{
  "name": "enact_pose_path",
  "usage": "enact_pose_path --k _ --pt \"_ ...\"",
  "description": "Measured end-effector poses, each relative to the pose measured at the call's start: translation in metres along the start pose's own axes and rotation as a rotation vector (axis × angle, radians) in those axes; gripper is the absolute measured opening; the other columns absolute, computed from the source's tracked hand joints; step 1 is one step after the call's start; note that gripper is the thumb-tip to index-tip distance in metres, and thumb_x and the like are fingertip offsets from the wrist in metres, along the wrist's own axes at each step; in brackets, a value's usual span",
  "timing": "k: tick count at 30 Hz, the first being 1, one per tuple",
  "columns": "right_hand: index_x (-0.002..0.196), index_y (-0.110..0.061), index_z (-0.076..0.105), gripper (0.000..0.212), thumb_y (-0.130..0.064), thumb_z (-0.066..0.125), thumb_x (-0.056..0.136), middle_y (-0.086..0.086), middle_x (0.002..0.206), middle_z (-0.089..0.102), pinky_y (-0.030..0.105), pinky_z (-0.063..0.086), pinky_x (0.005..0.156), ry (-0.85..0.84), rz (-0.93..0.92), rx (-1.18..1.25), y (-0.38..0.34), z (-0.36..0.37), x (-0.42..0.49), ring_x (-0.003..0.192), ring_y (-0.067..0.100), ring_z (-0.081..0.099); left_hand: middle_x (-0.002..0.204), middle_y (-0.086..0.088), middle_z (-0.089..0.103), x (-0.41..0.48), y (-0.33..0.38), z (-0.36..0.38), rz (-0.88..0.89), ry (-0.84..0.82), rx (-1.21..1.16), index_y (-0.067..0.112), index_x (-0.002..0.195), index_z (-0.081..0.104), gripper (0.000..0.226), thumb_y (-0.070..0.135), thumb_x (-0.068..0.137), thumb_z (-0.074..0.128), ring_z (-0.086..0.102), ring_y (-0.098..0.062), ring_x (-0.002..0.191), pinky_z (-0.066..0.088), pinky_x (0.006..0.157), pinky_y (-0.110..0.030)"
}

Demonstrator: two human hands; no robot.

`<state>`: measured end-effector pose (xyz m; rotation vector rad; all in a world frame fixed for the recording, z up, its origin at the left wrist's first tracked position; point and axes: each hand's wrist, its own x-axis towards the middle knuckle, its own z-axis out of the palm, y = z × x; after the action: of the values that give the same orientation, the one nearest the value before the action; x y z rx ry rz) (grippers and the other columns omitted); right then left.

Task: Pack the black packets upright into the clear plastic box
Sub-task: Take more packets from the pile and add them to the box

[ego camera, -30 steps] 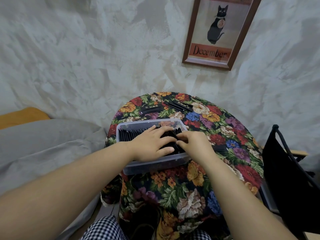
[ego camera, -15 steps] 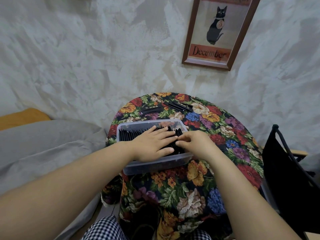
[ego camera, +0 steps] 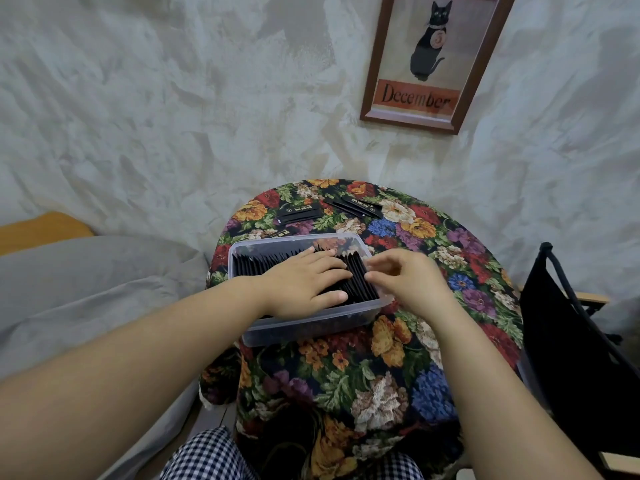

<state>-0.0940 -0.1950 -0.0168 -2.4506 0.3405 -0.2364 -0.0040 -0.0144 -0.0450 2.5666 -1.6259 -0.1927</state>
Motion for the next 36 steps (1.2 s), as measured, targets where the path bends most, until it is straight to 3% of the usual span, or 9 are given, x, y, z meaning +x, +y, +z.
enact_pose_path --k 3,6,12,15,17,20,25,30,36 --pt "0.117 -0.023 0.062 0.031 -0.024 0.069 0.086 -0.01 0.106 0.06 0.022 0.046 0.075 0.177 0.061 0.084 0.018 0.0 -0.009 0.087 0.004 0.055 0.154 0.004 0.022 0.001 -0.002 0.002 0.01 0.0 0.004 0.026 0.148 0.022 0.058 0.054 0.098 0.022 0.002 -0.013 0.145 -0.007 0.117 -0.033" --pt "0.129 -0.015 0.056 0.04 -0.022 0.063 0.091 -0.001 0.121 0.061 0.035 0.054 0.086 0.017 0.203 0.325 0.034 0.009 -0.014 0.103 0.015 0.06 0.152 0.004 0.025 0.0 -0.005 0.002 0.038 0.008 0.036 0.033 0.148 0.022 0.076 0.072 0.084 0.01 0.01 -0.014 0.143 -0.002 0.117 -0.035" --pt "0.125 -0.009 0.06 0.031 -0.017 0.054 0.096 0.005 0.116 0.064 0.018 0.055 0.062 -0.012 0.311 0.677 0.034 0.03 -0.029 0.091 0.01 0.063 0.152 0.003 0.023 -0.004 -0.006 0.003 0.057 -0.007 0.065 0.033 0.145 0.028 0.089 0.079 0.07 0.015 0.008 -0.016 0.144 -0.005 0.116 -0.037" --pt "0.122 -0.012 0.063 0.029 -0.02 0.055 0.096 0.005 0.113 0.067 0.022 0.056 0.066 -0.04 0.304 0.698 0.037 0.031 -0.039 0.093 0.013 0.065 0.151 0.004 0.025 -0.012 -0.009 0.005 0.087 0.015 0.036 0.034 0.143 0.031 0.084 0.076 0.072 0.018 0.01 -0.016 0.143 -0.007 0.115 -0.033" --pt "0.117 -0.014 0.065 0.025 -0.022 0.053 0.097 0.001 0.11 0.067 0.028 0.056 0.075 0.017 0.272 0.611 0.044 0.029 -0.039 0.097 0.015 0.064 0.151 0.004 0.025 -0.015 -0.01 0.006 0.095 0.025 0.022 0.034 0.143 0.032 0.082 0.076 0.074 0.02 0.01 -0.017 0.143 -0.007 0.114 -0.032" --pt "0.124 -0.019 0.059 0.029 -0.023 0.053 0.097 -0.001 0.123 0.058 0.031 0.043 0.093 0.216 0.201 0.131 0.075 0.017 -0.018 0.114 0.016 0.053 0.152 0.006 0.023 -0.015 -0.009 0.006 0.095 0.024 0.032 0.035 0.143 0.031 0.082 0.077 0.073 0.019 0.009 -0.015 0.144 -0.008 0.113 -0.03" --pt "0.147 -0.015 0.033 0.055 -0.033 0.049 0.098 0.004 0.157 0.024 0.044 0.017 0.118 -0.125 0.222 -0.323 0.134 0.0 0.019 0.144 0.026 0.02 0.152 0.006 0.023 -0.018 -0.009 0.006 0.092 0.024 0.024 0.036 0.143 0.03 0.08 0.077 0.075 0.019 0.009 -0.015 0.144 -0.004 0.115 -0.033" --pt "0.133 -0.021 0.054 0.044 -0.039 0.056 0.093 0.003 0.13 0.053 0.037 0.041 0.099 -0.039 0.089 -0.492 0.142 -0.007 0.022 0.117 0.025 0.048 0.152 0.007 0.023 -0.017 -0.009 0.006 0.081 0.023 0.042 0.036 0.144 0.029 0.08 0.077 0.075 0.018 0.012 -0.014 0.143 -0.004 0.116 -0.034" --pt "0.11 -0.014 0.064 0.02 -0.024 0.06 0.092 0.005 0.1 0.057 0.03 0.04 0.072 -0.13 0.12 -0.378 0.127 -0.01 0.034 0.087 0.021 0.053 0.153 0.007 0.022 -0.019 -0.008 0.006 0.073 0.017 0.041 0.036 0.144 0.028 0.082 0.077 0.075 0.018 0.009 -0.014 0.144 -0.006 0.116 -0.034"
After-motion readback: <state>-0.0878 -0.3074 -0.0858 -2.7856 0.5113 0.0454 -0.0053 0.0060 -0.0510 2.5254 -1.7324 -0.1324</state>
